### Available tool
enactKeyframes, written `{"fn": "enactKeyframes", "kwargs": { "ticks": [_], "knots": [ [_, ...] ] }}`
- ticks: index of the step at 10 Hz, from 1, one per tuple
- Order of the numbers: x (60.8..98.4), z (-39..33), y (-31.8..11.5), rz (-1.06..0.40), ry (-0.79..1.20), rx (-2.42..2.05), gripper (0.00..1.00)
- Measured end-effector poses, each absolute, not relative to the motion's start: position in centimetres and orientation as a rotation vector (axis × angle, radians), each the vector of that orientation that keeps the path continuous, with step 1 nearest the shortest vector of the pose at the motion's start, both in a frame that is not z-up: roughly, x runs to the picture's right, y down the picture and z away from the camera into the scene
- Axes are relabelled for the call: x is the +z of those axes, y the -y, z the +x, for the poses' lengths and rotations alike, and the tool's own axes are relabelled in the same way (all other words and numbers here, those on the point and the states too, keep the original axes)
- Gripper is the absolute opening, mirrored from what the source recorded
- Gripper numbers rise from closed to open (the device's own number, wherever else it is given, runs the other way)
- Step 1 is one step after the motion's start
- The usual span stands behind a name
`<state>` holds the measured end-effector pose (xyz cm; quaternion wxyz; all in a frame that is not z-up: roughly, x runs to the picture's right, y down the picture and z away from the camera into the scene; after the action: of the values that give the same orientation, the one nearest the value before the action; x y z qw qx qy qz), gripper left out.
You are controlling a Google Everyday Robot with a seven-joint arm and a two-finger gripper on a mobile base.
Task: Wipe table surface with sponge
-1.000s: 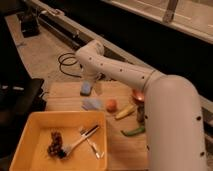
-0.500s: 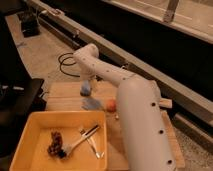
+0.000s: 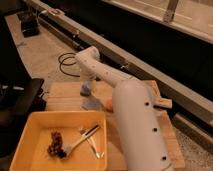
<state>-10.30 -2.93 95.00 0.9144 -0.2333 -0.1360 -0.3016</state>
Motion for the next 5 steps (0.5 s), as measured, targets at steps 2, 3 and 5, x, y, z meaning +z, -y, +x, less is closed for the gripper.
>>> {"fn": "enactKeyframes", "kwargs": {
  "ticks": [2,3,5],
  "knots": [
    [95.1,-10.2,3.0,-0.477,0.279,-0.612,0.8],
    [95.8,-10.3,2.6,-0.48,0.284,-0.605,0.8],
    [96.7,-10.9,2.1,-0.478,0.304,-0.618,0.8]
  ]
}}
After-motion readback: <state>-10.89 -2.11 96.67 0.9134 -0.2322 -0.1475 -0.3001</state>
